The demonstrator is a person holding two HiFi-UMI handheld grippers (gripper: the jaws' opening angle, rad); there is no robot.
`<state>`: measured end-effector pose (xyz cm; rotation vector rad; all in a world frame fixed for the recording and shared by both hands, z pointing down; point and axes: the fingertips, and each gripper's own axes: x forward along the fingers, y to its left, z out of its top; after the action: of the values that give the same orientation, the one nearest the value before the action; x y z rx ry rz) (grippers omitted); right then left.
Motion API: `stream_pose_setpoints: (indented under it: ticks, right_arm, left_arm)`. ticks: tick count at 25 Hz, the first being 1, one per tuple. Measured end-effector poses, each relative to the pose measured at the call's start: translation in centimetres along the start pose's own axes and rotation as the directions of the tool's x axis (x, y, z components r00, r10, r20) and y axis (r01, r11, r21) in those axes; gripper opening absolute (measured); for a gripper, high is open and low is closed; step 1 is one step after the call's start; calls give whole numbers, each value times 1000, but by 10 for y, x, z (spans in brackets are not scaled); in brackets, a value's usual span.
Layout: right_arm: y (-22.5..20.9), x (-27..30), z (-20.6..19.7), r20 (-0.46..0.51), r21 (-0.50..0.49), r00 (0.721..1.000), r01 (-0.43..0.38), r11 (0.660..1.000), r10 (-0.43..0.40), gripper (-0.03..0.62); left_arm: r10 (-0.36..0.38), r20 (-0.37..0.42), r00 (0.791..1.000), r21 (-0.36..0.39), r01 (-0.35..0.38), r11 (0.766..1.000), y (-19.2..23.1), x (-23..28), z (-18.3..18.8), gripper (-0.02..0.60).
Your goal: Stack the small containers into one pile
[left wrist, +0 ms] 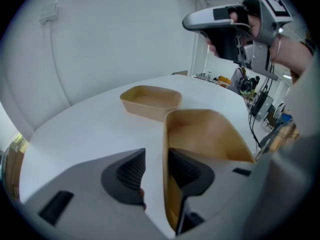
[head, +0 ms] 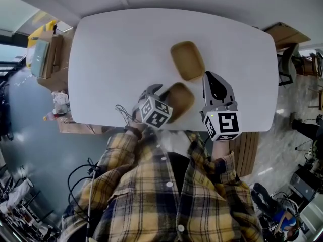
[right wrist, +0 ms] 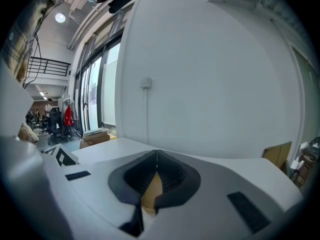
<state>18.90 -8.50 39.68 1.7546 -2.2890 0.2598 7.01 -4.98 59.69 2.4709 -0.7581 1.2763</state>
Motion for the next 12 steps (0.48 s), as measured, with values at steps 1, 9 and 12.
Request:
stream_pose_setpoints:
  ticks: [1,9,12]
  right_arm:
    - [0,1,0,-4,2,1000,-3,1000,3,15]
    - [-9,28,-20,-102,38,994,-40,998,43,15]
    - [-24,48,-37,-164,85,985,-29,996,42,17]
  left_arm:
    - [17,3,1000,-13,-17,1000,4,-1,0,126]
    - [150,-15,989,-189,-150,970,55,-11,-10,124]
    - [166,-15,986,-268,-164,949,69,-16,-11,124]
